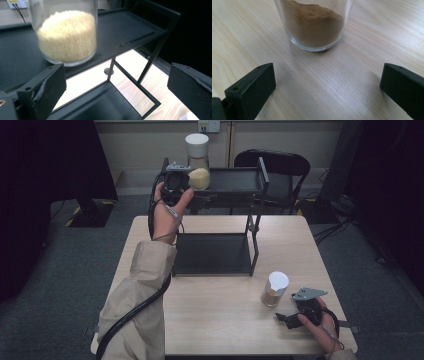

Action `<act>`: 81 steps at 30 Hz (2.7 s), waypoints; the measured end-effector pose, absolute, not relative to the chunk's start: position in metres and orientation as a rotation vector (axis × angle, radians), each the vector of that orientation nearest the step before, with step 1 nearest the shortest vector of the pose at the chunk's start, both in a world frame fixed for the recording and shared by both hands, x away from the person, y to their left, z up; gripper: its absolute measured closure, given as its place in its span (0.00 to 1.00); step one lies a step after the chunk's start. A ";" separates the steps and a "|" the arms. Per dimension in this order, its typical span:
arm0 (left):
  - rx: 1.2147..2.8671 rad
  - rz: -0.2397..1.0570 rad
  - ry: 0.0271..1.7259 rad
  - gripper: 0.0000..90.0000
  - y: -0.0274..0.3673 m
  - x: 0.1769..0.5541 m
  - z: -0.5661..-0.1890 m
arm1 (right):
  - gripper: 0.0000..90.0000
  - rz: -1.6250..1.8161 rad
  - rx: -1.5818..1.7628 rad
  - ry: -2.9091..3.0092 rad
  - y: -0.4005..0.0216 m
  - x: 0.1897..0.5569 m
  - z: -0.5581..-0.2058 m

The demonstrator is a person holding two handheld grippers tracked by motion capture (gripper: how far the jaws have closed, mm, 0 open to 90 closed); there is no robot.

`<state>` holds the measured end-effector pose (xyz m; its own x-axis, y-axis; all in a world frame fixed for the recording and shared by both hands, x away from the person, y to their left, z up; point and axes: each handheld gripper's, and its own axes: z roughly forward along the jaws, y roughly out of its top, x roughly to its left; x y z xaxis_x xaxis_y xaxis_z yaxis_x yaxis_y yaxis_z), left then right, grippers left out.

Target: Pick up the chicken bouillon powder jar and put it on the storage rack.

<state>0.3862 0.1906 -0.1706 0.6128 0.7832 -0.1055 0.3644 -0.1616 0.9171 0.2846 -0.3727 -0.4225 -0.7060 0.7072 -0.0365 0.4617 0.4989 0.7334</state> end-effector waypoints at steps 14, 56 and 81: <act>1.765 0.456 0.919 0.02 0.187 0.378 -0.198 | 0.00 1.033 0.977 2.414 -0.373 0.285 -0.422; 1.816 0.404 0.897 0.02 0.201 0.349 -0.264 | 0.00 1.035 0.980 2.409 -0.373 0.284 -0.423; 1.855 0.373 0.904 0.02 0.207 0.330 -0.300 | 0.00 1.034 0.983 2.410 -0.372 0.284 -0.423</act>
